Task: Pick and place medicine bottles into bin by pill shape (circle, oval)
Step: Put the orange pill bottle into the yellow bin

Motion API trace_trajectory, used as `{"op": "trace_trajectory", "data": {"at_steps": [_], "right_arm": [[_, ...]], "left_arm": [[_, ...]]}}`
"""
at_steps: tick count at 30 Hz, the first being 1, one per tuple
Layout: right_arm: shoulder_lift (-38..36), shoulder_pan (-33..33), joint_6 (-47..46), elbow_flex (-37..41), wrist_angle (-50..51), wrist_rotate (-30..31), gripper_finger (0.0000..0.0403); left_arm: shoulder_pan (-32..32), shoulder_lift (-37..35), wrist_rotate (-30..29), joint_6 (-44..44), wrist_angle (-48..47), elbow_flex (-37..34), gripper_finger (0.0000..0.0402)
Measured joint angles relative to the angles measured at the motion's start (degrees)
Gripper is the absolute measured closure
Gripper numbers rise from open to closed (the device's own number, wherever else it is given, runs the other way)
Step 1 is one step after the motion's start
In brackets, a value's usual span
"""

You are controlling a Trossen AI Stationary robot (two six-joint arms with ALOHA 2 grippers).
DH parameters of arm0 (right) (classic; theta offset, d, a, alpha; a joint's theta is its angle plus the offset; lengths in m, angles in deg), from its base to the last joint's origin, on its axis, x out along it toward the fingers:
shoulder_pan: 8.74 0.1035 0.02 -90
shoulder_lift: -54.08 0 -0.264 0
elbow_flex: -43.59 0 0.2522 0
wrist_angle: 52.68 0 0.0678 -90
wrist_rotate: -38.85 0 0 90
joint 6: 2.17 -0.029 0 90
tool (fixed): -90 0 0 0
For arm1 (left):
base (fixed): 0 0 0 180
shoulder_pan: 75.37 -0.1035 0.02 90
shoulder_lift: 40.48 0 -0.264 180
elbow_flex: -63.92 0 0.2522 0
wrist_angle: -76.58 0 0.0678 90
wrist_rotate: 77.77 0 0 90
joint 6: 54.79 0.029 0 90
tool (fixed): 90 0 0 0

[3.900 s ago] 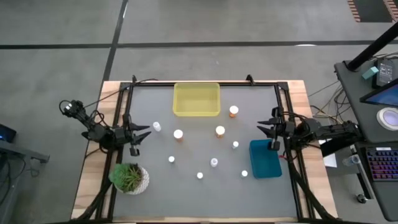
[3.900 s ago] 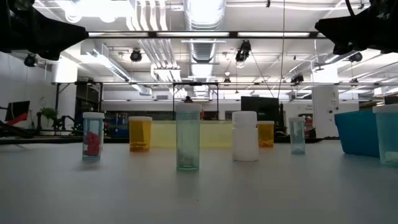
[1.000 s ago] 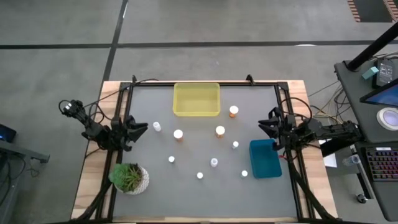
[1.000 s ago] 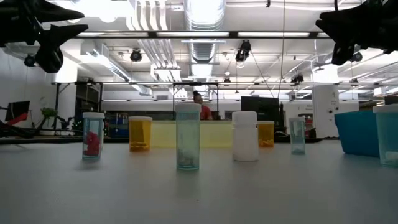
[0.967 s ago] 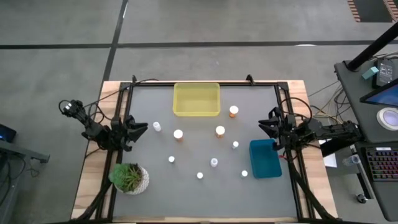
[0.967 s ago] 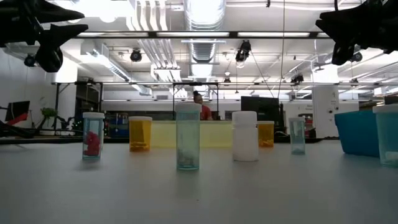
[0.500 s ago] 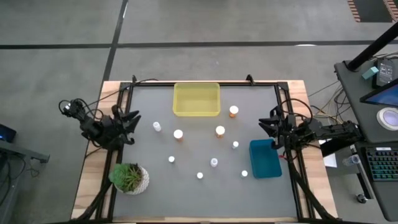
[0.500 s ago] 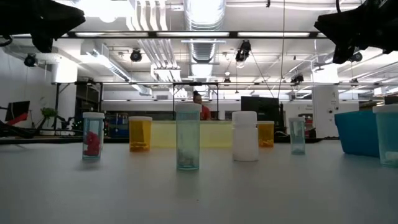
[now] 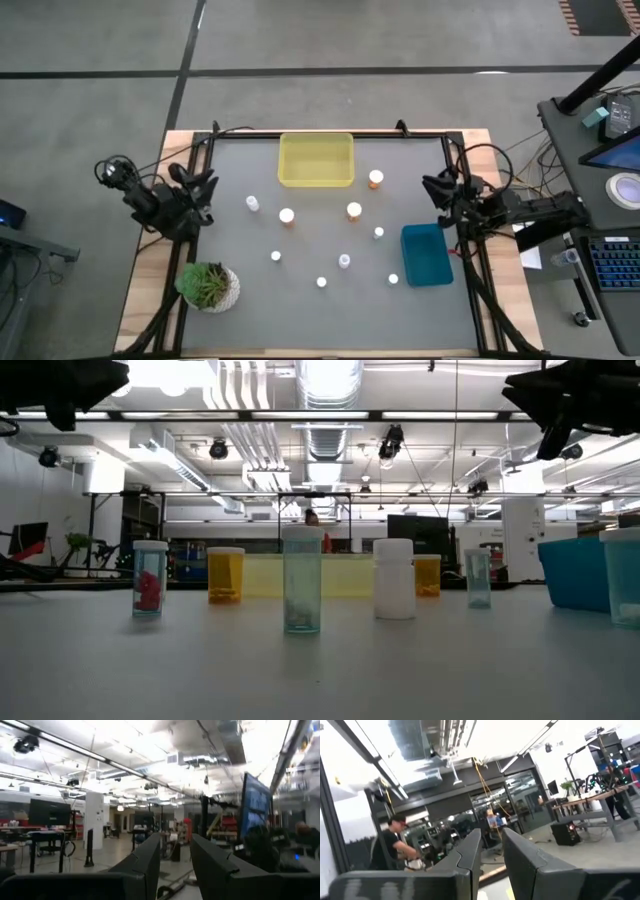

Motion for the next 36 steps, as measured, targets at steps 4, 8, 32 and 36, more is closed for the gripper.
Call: {"op": "trace_trajectory", "data": {"at_steps": [4,8,32,36], "right_arm": [[4.7,0.0,-0.4,0.0,-4.8,1.4,0.0332],[9.3,0.0,-0.5,-0.3,-7.5,3.0,0.0332],[40.3,0.0,-2.9,-30.9,17.5,7.2,0.0332],[46.2,-0.1,-6.4,-37.3,23.1,7.3,0.0332]], "left_arm": [[0.0,0.0,5.1,2.4,0.5,0.0,0.0311],[0.0,0.1,10.9,1.7,0.4,-0.1,0.0311],[0.0,7.5,12.3,-8.9,0.0,-0.2,0.0311],[0.0,7.5,12.1,-8.8,0.0,-0.2,0.0311]]}}
